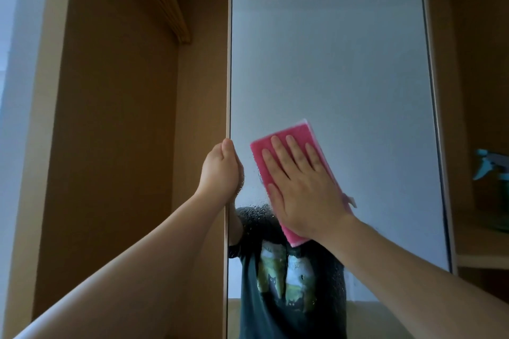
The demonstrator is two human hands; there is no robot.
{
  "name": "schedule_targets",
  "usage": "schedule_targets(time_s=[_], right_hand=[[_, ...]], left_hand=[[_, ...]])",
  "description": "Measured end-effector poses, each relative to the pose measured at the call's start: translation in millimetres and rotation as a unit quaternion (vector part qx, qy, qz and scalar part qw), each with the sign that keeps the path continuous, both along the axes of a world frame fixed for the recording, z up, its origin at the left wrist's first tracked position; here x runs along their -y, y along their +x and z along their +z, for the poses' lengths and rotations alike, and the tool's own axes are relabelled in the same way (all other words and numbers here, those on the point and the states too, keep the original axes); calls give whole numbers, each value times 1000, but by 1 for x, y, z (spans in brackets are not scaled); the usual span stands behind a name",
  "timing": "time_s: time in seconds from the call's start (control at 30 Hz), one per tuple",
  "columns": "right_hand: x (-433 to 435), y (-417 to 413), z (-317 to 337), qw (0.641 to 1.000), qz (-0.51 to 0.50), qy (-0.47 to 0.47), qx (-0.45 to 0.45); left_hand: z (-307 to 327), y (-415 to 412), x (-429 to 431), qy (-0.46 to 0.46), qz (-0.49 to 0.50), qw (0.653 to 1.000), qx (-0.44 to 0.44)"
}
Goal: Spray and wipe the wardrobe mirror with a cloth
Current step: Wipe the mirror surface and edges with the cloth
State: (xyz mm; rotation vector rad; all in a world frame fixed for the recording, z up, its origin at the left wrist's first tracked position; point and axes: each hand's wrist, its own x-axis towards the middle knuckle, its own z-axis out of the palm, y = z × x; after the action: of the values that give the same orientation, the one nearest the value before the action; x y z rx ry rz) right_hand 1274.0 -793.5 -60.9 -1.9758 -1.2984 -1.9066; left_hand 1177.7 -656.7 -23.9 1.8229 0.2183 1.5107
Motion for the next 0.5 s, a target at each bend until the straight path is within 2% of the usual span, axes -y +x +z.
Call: schedule_targets(time_s=[0.27, 0.5], right_hand=[[-5, -7, 30, 1000, 6, 9, -2], [-24, -21, 99, 1000, -14, 21, -19]], left_hand=[[-5, -14, -2, 10, -32, 999, -39], [-11, -24, -6, 20, -32, 996, -82]])
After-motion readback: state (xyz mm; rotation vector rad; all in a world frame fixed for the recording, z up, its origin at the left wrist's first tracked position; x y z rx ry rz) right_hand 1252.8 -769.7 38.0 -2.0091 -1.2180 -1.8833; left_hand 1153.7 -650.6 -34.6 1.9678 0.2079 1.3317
